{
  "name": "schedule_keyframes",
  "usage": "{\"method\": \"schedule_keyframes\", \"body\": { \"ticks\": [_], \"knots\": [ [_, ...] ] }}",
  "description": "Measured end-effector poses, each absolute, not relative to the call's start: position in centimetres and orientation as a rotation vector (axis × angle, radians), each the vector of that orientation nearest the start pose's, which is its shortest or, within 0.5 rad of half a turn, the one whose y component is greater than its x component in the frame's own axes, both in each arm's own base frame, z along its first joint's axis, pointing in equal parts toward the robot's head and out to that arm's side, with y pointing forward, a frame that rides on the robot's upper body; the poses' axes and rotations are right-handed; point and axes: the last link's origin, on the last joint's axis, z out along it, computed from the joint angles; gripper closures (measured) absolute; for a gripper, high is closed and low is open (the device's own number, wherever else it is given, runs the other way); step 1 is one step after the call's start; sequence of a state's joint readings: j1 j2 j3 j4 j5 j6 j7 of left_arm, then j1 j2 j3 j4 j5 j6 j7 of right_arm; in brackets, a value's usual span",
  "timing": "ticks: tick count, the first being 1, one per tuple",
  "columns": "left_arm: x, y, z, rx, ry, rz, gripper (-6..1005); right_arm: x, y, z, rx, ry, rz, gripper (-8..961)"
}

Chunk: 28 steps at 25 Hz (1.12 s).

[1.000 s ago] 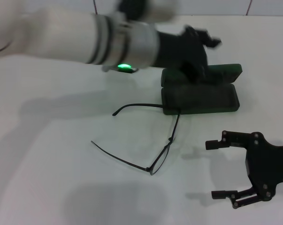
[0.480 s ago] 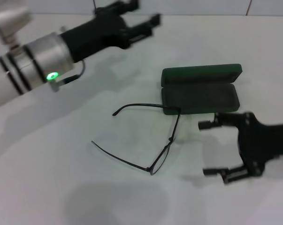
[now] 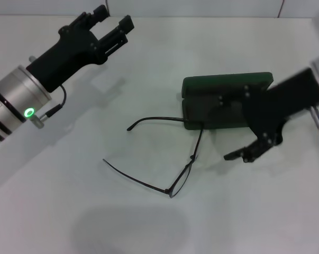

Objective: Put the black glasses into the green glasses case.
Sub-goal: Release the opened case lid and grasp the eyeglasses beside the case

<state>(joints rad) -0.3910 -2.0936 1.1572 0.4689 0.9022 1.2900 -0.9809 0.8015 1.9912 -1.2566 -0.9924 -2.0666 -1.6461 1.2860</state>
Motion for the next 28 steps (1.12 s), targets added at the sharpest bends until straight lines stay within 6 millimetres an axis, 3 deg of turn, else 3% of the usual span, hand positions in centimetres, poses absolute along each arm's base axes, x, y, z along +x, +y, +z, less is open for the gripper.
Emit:
{"method": "schedule_keyframes", "body": {
  "ticks": [6,13,19,28],
  "knots": [
    [-25.9,33.9,-0.3,-2.058,-0.577,-1.183,240,9.3,37.4,-2.3,-3.129,-0.924,-0.284,99],
    [-26.0,33.9,-0.3,-2.056,-0.584,-1.184,240,8.3,36.7,-5.8,-3.064,-1.151,-0.543,100],
    [-26.4,33.7,-0.4,-2.051,-0.601,-1.171,240,8.1,36.2,-8.1,-2.979,-1.291,-0.638,102],
    [-26.6,33.7,-0.8,-2.054,-0.599,-1.151,240,7.7,35.7,-11.1,-2.865,-1.399,-0.624,103]
  ]
}}
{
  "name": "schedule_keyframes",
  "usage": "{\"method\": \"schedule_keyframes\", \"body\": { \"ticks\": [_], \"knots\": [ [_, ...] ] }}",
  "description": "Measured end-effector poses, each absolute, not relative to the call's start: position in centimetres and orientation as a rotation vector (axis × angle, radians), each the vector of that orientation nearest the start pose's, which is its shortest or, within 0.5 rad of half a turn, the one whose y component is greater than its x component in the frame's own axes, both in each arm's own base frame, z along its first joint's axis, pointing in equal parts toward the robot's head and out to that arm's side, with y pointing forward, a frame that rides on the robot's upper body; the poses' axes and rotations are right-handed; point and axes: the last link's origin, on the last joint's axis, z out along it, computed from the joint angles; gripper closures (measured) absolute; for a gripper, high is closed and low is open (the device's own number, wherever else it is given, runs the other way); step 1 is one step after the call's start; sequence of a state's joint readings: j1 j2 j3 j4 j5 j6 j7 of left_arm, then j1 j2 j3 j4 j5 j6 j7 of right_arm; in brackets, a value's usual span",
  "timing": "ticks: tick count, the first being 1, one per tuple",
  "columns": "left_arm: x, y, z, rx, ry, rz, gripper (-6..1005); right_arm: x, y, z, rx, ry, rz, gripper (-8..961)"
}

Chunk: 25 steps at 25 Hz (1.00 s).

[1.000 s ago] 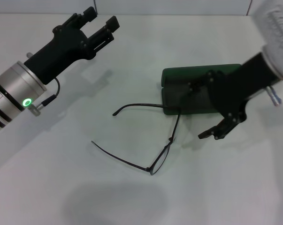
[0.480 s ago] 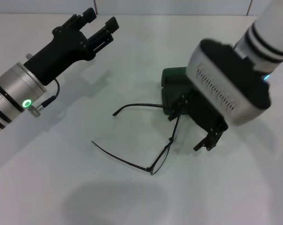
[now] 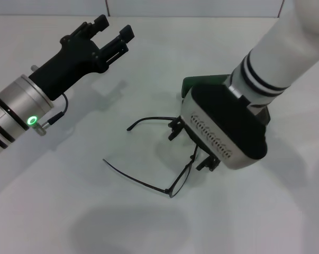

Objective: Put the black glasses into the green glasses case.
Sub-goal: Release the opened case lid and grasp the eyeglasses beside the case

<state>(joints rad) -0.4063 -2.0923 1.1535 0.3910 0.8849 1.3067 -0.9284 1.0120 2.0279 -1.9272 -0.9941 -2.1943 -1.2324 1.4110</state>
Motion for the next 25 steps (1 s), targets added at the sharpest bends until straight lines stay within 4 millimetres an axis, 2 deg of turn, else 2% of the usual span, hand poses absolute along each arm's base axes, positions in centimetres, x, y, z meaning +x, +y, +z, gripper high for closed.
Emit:
{"method": "schedule_keyframes", "body": {
  "ticks": [7,12,17,25],
  "knots": [
    [-26.6,33.8,-0.9,-2.058,-0.59,-1.144,240,7.6,35.1,-11.9,-2.858,-1.428,-0.625,105],
    [-26.7,33.7,-1.0,-2.06,-0.586,-1.133,240,8.1,35.0,-12.6,-2.835,-1.446,-0.645,141],
    [-26.7,34.0,-1.0,-2.058,-0.592,-1.118,240,8.4,35.0,-12.9,-2.824,-1.456,-0.658,235],
    [-26.6,34.5,-1.2,-2.063,-0.596,-1.096,240,8.5,34.8,-13.2,-2.816,-1.468,-0.634,324]
  ]
}}
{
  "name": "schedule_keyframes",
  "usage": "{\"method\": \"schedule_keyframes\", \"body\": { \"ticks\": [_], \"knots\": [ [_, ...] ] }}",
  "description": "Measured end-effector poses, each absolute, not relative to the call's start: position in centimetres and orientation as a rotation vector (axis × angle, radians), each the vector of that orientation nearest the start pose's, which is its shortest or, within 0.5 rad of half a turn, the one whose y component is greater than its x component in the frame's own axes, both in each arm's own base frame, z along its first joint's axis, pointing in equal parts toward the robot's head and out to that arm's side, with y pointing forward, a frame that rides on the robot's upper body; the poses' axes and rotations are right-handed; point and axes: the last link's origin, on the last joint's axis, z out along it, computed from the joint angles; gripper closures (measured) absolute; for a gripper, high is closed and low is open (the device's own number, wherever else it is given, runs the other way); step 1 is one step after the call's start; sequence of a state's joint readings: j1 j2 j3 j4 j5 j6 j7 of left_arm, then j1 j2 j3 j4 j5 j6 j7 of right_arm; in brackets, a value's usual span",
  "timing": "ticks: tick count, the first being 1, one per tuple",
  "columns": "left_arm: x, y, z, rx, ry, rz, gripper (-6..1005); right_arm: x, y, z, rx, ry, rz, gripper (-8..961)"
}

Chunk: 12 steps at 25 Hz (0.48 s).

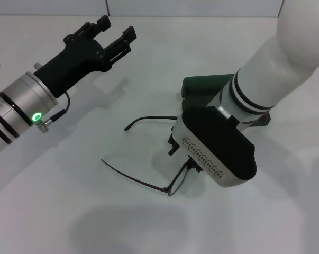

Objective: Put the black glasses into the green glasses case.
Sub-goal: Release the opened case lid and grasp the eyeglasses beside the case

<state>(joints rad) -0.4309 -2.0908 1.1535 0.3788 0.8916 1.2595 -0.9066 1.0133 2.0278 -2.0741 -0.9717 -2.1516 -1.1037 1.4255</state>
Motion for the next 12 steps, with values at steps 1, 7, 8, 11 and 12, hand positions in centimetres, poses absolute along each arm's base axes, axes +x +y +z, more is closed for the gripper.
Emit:
{"method": "schedule_keyframes", "body": {
  "ticks": [1,7,8,11,12],
  "knots": [
    [-26.63,34.52,-1.17,-2.063,-0.596,-1.095,240,8.42,34.73,-13.26,-2.815,-1.471,-0.631,335],
    [-26.6,34.61,-1.17,-2.064,-0.595,-1.092,240,8.65,34.48,-13.46,-2.819,-1.483,-0.64,525],
    [-26.6,34.63,-1.14,-2.064,-0.594,-1.091,240,8.7,34.45,-13.48,-2.82,-1.484,-0.641,546],
    [-26.6,34.65,-1.11,-2.064,-0.593,-1.09,240,8.83,34.4,-13.47,-2.826,-1.476,-0.642,610],
    [-26.61,34.65,-1.11,-2.064,-0.595,-1.091,240,8.91,34.38,-13.43,-2.832,-1.469,-0.643,624]
  ]
}}
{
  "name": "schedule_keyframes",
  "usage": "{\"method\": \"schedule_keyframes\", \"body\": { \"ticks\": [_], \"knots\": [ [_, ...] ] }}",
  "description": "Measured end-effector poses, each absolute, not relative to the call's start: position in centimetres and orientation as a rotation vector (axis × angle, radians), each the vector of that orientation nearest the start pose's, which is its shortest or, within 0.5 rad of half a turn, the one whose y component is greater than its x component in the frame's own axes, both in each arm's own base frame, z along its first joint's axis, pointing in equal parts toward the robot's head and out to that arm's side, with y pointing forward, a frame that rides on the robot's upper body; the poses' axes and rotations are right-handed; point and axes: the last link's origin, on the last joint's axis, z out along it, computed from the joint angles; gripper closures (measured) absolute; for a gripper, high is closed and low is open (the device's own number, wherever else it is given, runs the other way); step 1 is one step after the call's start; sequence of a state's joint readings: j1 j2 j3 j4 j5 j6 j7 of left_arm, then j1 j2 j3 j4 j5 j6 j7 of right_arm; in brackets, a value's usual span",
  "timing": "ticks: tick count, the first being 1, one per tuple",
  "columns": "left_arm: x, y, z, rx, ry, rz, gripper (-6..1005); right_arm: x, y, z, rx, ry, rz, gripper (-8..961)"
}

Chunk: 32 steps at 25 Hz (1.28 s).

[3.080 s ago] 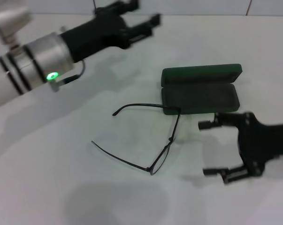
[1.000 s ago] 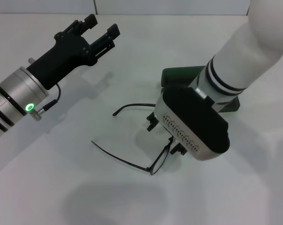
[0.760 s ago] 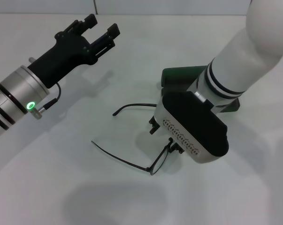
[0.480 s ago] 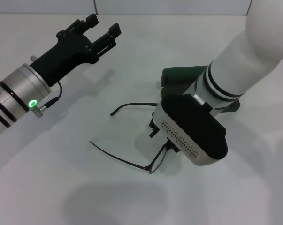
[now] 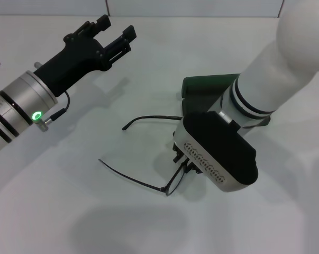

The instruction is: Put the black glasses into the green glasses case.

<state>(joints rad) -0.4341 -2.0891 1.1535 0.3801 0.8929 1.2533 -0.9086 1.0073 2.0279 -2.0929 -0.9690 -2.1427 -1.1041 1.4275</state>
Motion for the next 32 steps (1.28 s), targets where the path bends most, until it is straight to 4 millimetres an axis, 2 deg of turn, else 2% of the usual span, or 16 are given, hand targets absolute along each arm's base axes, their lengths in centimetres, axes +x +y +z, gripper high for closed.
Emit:
{"method": "schedule_keyframes", "body": {
  "ticks": [5,10,15,20,24,28,32],
  "knots": [
    [-26.6,34.7,-1.0,-2.048,-0.644,-1.121,240,9.1,34.5,-12.9,-2.862,-1.401,-0.602,696],
    [-26.7,34.6,-0.7,-2.038,-0.686,-1.15,240,9.2,34.2,-11.9,-2.904,-1.324,-0.517,827],
    [-26.4,34.0,-0.6,-2.055,-0.675,-1.201,240,10.2,34.0,-10.3,-2.916,-1.222,-0.403,823],
    [-25.4,32.3,0.7,-2.089,-0.601,-1.367,240,11.3,32.9,-7.7,-2.919,-1.119,-0.133,819],
    [-24.9,31.0,2.4,-2.122,-0.559,-1.499,240,12.8,31.6,-6.0,-2.884,-1.017,0.2,816],
    [-24.4,30.3,3.7,-2.148,-0.527,-1.602,240,14.9,30.6,-5.2,-2.797,-0.908,0.43,812],
    [-23.6,30.0,4.6,-2.225,-0.492,-1.675,240,16.6,30.7,-5.1,-2.699,-0.777,0.553,809]
  ]
}}
